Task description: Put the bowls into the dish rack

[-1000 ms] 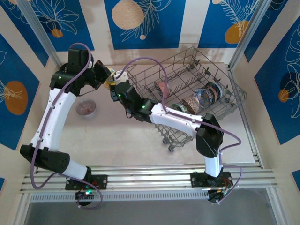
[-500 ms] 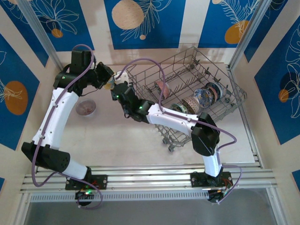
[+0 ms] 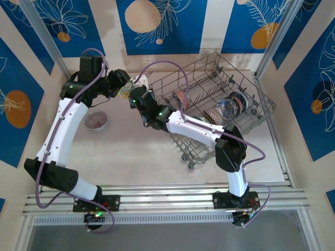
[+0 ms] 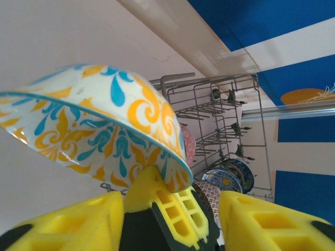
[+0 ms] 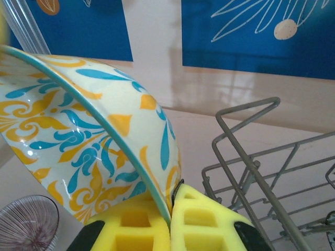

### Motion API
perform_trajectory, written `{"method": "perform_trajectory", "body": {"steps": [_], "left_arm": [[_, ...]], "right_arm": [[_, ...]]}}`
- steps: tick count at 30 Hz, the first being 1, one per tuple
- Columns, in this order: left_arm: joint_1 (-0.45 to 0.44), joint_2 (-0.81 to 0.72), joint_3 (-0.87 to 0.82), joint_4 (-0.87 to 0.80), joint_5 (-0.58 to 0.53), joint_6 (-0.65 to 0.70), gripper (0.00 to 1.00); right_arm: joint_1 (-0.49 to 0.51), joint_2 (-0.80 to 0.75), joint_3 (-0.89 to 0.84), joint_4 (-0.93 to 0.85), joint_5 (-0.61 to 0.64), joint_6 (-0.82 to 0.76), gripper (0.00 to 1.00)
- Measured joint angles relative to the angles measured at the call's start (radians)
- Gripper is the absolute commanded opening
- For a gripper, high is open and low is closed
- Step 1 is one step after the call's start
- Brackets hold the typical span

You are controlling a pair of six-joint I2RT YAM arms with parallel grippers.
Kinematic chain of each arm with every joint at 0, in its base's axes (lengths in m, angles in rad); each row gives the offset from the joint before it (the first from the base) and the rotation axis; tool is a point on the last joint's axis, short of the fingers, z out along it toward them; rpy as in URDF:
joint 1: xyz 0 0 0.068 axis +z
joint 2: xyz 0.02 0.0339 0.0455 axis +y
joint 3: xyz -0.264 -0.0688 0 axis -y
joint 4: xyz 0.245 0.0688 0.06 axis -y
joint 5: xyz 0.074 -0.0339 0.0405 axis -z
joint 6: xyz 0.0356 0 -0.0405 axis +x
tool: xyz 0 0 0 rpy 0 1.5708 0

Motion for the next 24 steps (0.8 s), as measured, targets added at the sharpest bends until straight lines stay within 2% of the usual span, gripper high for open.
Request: {"method": "perform_trajectory", "body": {"steps": [4, 12, 17, 24], "left_arm": [[0.000, 0.000, 0.035, 0.003, -0.019, 0.016, 0.71], [0.000, 0.000, 0.079, 0.000, -0.052, 0.043, 0.76], [0.000, -0.004, 0.095, -0.006, -0.070, 0.059, 0.83], [0.000, -0.005, 0.147, -0.041, -0.106, 0.103, 0.84]], "right_arm": [[-0.016, 0.000, 0.002, -0.045, -0.025, 0.013, 0.00], [-0.033, -0.005, 0.002, -0.111, -0.062, 0.042, 0.00], [-0.045, -0.017, 0.002, -0.143, -0.087, 0.059, 0.00], [-0.064, -0.072, 0.002, -0.150, -0.095, 0.063, 0.00]]}}
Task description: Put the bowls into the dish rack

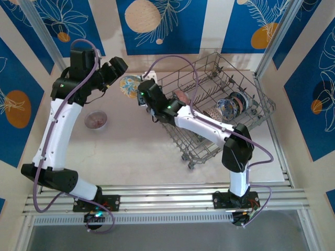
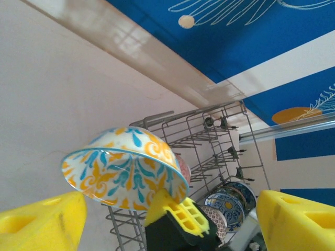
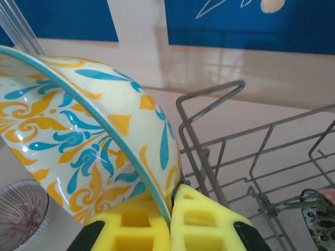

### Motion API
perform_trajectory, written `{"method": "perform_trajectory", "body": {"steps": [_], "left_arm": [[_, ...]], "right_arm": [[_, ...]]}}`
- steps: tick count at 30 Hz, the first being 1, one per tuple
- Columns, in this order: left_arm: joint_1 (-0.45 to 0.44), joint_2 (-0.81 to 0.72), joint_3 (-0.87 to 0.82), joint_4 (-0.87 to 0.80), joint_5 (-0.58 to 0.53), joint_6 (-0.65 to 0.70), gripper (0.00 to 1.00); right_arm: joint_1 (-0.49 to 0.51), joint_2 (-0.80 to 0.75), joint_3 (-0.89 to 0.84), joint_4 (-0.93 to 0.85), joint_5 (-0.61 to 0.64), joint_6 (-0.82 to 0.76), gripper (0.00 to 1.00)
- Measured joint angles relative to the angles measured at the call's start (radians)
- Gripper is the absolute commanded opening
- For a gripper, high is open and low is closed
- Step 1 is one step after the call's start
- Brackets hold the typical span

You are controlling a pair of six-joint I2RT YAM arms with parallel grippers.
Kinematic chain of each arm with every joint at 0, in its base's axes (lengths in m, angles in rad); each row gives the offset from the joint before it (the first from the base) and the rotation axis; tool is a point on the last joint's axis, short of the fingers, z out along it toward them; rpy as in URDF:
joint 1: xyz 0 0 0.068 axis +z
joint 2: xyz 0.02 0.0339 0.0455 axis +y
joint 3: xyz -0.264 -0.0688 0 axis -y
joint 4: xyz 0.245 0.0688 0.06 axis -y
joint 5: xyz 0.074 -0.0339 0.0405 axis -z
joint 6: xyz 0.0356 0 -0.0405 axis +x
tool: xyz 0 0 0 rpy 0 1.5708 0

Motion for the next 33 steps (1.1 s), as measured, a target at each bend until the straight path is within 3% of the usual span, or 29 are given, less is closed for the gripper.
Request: {"method": "perform_trajectory", "body": {"steps": [15, 24, 33], "left_arm": [[0.000, -0.015, -0.012, -0.019, -0.053, 0.097, 0.86], [0.008, -0.015, -0.142, -0.012, -0.035, 0.130, 0.87], [0.025, -0.011, -0.272, 0.006, 0.027, 0.150, 0.87]], "right_arm": [[-0.090, -0.163, -0.003, 0.034, -0.030, -0.001, 0.00], [-0.242, -0.265, -0.056, -0.001, 0.005, -0.028, 0.00], [-0.432, -0.312, -0.225, -0.036, 0.086, -0.095, 0.00]]}}
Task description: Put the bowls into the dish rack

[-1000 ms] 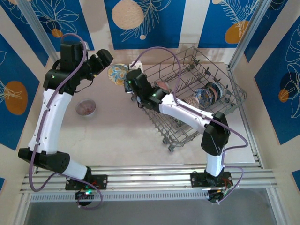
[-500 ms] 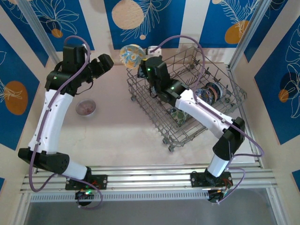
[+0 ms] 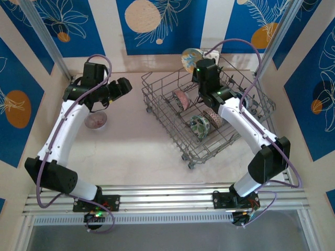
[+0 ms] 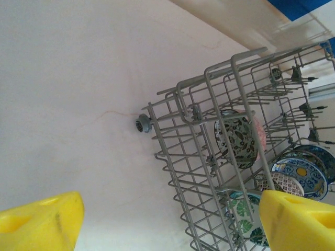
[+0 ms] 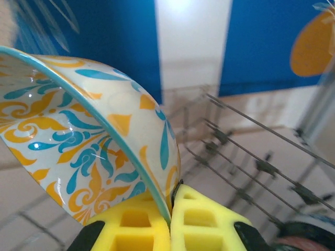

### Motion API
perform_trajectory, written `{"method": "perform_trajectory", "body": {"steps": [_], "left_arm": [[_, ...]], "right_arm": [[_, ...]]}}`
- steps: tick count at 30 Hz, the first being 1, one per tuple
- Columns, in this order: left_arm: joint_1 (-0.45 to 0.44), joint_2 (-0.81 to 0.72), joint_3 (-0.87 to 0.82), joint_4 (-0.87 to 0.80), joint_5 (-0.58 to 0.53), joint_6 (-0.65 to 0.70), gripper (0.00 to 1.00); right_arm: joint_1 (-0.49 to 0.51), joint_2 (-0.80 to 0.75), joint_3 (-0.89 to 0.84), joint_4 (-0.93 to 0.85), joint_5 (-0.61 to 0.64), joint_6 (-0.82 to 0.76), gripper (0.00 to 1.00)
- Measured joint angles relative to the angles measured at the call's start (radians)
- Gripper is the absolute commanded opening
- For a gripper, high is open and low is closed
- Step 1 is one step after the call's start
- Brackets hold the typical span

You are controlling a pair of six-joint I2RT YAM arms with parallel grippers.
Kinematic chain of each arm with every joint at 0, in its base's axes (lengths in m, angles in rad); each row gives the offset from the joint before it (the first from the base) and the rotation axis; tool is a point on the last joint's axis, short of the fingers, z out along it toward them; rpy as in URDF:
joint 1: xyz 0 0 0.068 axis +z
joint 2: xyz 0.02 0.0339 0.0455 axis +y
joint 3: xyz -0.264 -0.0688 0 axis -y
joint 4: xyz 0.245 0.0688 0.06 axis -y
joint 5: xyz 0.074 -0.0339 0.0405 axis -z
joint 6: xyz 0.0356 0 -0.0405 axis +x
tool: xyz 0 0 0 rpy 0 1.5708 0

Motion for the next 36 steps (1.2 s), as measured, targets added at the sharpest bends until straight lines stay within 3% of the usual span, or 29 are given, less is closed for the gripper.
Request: {"method": "perform_trajectory", "body": {"steps": [19, 36], "left_arm": [[0.031, 0.036, -0.052, 0.030, 0.046, 0.036, 0.87], [0.052, 0.036, -0.103, 0.032, 0.064, 0.054, 0.87]], "right_arm": [[-0.059, 0.185, -0.045, -0.072, 0.100, -0.062, 0.00], [-0.122, 0.219, -0.045, -0.061, 0.136, -0.106, 0.00]]}}
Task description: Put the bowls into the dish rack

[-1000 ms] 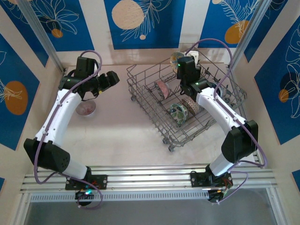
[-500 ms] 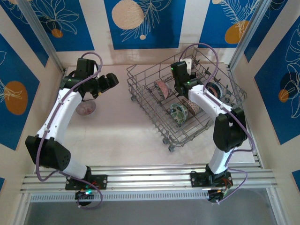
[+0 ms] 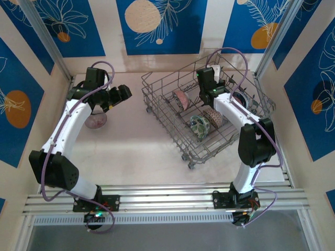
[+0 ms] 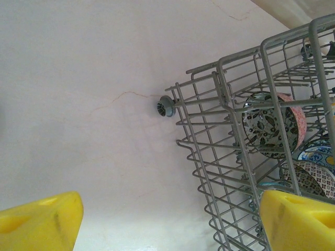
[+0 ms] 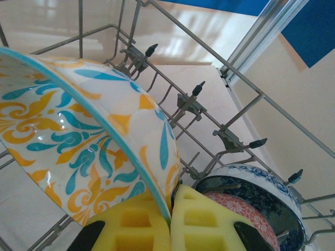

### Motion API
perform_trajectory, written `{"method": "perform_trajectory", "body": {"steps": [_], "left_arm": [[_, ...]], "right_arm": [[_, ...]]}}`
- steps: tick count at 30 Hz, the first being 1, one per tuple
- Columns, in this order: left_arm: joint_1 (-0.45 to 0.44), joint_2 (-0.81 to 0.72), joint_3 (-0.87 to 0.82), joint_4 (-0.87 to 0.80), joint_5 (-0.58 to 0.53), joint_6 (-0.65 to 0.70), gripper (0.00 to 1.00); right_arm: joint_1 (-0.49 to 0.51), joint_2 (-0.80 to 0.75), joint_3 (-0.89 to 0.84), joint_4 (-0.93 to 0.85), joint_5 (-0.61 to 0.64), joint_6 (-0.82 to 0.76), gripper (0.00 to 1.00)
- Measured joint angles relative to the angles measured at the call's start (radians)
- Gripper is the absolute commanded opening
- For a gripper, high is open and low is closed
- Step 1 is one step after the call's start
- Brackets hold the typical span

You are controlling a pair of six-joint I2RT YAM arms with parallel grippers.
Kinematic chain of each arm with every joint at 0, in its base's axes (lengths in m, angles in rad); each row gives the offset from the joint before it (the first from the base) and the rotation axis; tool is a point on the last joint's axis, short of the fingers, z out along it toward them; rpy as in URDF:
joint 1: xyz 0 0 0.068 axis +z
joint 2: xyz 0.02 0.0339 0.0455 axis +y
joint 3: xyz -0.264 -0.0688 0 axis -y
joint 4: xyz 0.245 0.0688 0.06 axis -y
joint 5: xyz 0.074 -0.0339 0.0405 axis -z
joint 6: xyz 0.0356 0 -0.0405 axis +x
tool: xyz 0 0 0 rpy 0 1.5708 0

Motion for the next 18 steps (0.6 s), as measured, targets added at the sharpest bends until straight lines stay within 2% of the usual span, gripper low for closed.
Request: {"method": "perform_trajectory", "body": {"steps": [18], "left_arm": [[0.000, 0.000, -0.004, 0.000, 0.000, 0.000, 0.88]], "right_arm": [[0.048, 0.112, -0.007, 0.129, 0.028, -0.180, 0.00]]}}
